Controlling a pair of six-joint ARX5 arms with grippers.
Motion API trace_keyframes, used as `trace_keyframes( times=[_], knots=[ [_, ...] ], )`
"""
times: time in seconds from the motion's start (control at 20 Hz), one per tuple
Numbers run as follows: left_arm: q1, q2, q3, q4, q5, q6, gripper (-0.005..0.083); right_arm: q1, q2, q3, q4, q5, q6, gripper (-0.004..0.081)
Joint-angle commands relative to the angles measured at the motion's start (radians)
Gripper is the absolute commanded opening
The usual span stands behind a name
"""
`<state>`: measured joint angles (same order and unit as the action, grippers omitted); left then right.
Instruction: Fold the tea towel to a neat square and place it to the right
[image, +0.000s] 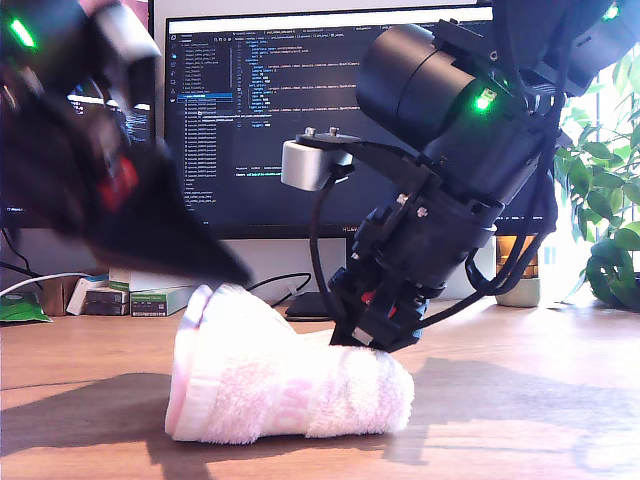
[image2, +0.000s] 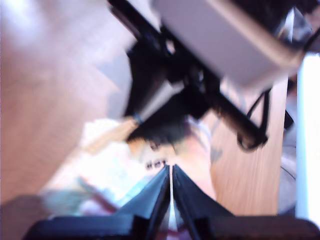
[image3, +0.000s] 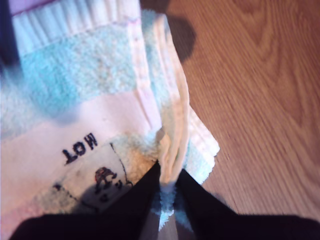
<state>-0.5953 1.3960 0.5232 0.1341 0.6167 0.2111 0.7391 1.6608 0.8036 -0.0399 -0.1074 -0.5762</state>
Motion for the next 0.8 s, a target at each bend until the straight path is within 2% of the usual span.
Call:
trace_keyframes(
  times=[0.0,0.2,0.3,0.35,0.5,0.7,0.75],
  knots=[
    [-0.003,0.064,-0.009,0.050,-0.014,0.019,-0.0019,-0.006,0.034,-0.009,-0.002,0.002,0.004,-0.0013],
    [-0.002,0.158,-0.009,0.126,-0.132,0.044,-0.0019,-0.006,0.034,-0.009,-0.003,0.002,0.003,-0.0013],
    [-0.002,0.201,-0.009,0.129,-0.140,0.044,-0.0019,-0.006,0.034,-0.008,-0.006,0.012,0.003,-0.0012],
    [-0.003,0.222,-0.009,0.127,-0.138,0.044,-0.0019,-0.006,0.033,-0.002,-0.014,0.019,0.003,0.0012],
    [-0.005,0.261,-0.009,0.129,-0.126,0.049,-0.0019,-0.006,0.014,0.044,-0.063,0.033,0.008,0.0227],
    [-0.005,0.261,-0.009,0.134,-0.127,0.050,-0.0019,-0.006,0.004,0.167,-0.125,0.040,0.069,0.0262],
    [-0.005,0.261,-0.009,0.134,-0.127,0.050,-0.0019,-0.006,0.004,0.205,-0.160,0.039,0.111,0.0264]
  ],
)
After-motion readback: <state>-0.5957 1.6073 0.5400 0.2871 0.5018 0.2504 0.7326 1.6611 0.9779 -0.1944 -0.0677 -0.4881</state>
